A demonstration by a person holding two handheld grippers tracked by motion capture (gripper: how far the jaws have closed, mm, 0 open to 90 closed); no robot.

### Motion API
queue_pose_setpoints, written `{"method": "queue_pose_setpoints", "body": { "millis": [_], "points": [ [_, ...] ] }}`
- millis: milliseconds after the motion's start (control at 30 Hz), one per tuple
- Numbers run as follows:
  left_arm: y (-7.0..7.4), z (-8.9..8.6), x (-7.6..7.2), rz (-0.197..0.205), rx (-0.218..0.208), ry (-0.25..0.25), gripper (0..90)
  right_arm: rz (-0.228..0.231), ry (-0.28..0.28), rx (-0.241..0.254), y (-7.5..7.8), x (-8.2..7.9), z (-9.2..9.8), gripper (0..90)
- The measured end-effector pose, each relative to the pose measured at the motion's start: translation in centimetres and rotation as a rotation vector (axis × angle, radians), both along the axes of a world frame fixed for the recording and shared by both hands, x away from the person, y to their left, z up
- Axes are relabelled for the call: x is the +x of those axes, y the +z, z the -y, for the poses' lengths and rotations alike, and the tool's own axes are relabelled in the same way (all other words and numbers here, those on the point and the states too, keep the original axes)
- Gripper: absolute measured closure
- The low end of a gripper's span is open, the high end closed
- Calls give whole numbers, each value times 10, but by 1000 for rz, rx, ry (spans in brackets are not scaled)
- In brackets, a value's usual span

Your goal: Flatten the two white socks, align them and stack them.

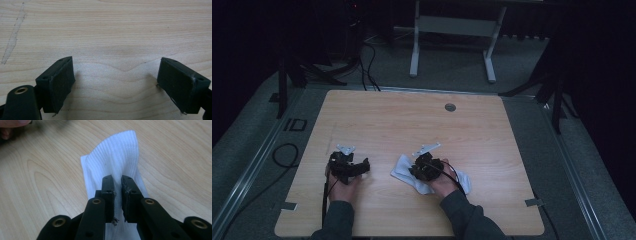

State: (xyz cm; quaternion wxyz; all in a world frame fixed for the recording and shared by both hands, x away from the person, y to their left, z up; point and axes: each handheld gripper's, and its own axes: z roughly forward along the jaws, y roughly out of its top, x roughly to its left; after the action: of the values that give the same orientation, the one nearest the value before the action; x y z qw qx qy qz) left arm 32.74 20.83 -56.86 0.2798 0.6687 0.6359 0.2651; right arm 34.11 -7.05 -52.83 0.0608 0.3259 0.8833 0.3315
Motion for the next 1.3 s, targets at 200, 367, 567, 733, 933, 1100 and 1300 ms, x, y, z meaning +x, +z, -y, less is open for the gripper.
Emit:
{"method": "queue_pose_setpoints", "body": {
  "millis": [200,367,567,733,933,1100,1300],
  "points": [
    [3,9,-11,20,-1,-5,394,-32,-2,-6,-8,3,-3,744],
    [9,20,-19,-1,-14,-102,632,-39,-1,-6,-10,4,-4,699],
    [15,41,-27,28,-36,-240,809,-23,0,-14,-10,3,-4,621],
    [22,60,-34,70,-33,-347,889,-21,-9,-18,-10,4,-4,637],
    [23,85,-38,89,-18,-443,894,-31,-11,-22,-12,5,-4,677],
    [20,102,-37,98,1,-487,893,-37,-4,-25,-13,6,-5,678],
    [12,109,-32,53,52,-494,895,-49,12,-24,-13,5,-5,630]
  ]
}}
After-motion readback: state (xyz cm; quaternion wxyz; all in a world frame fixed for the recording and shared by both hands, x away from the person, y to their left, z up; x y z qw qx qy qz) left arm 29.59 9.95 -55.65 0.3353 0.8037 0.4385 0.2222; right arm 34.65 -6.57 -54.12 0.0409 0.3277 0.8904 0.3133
